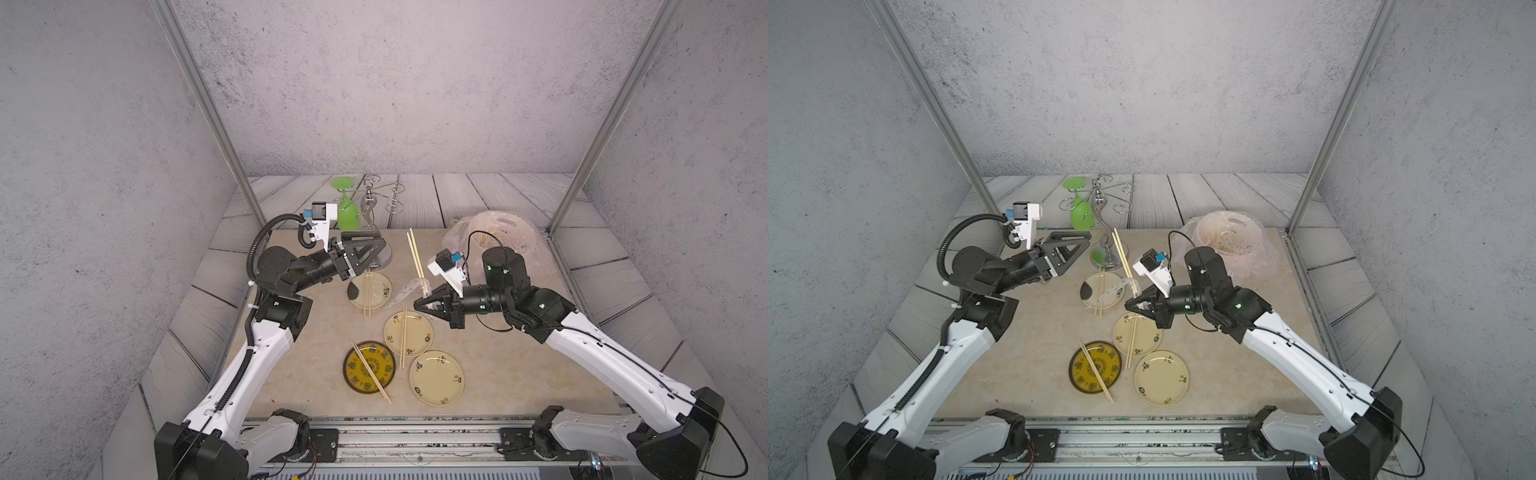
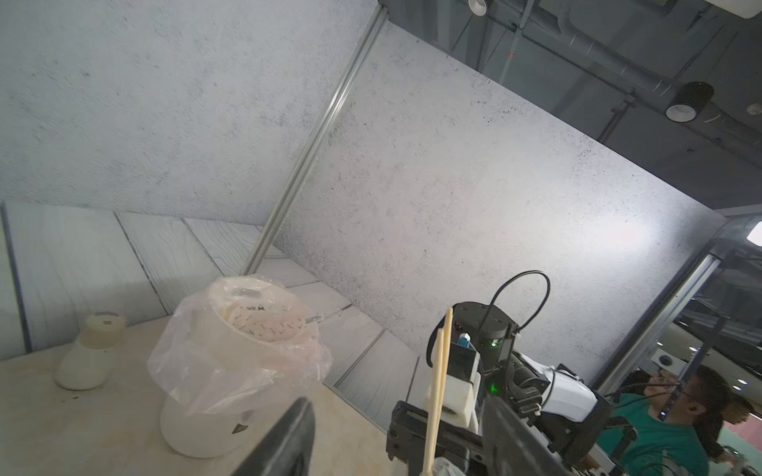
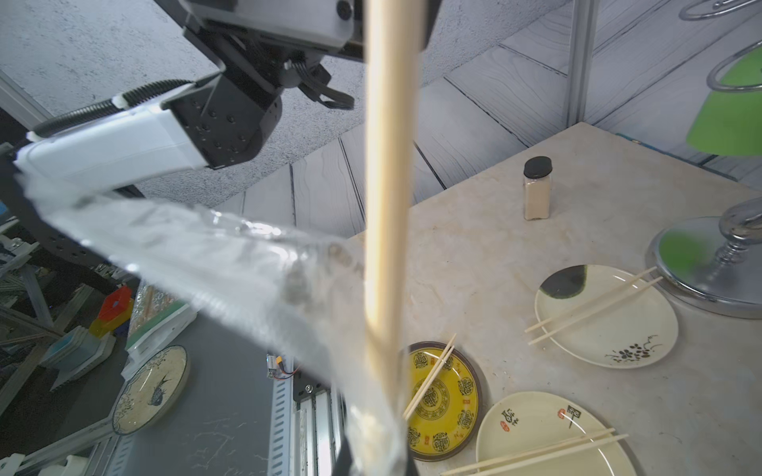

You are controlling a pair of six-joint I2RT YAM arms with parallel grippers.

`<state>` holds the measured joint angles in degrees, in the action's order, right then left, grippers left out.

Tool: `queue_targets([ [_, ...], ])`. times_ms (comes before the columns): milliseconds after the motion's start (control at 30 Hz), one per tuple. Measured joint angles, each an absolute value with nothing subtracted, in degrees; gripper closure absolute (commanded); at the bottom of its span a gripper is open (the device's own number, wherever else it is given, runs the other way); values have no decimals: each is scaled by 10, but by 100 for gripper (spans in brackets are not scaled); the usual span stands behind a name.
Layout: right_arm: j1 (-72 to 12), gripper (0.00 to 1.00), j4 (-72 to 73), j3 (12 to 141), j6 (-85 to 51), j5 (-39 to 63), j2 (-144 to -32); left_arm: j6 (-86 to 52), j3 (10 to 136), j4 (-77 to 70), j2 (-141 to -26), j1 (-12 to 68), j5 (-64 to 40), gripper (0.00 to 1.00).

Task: Remove the packaging of disposable chopsticks
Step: Remove the packet bag from the disposable chopsticks.

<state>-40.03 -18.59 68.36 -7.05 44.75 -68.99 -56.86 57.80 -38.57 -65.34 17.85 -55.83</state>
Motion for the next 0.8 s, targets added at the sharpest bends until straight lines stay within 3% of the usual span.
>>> queue_targets([
  [167,-409,100,-181,690,-70,463,-693,-591,578,-403,-672,212,-576,40],
  [500,-430,100,-184,708,-70,475,-707,-555,578,-367,-670,252,-597,44],
  [800,-437,100,-200,713,-68,479,-722,-539,578,-357,-670,261,-604,61],
])
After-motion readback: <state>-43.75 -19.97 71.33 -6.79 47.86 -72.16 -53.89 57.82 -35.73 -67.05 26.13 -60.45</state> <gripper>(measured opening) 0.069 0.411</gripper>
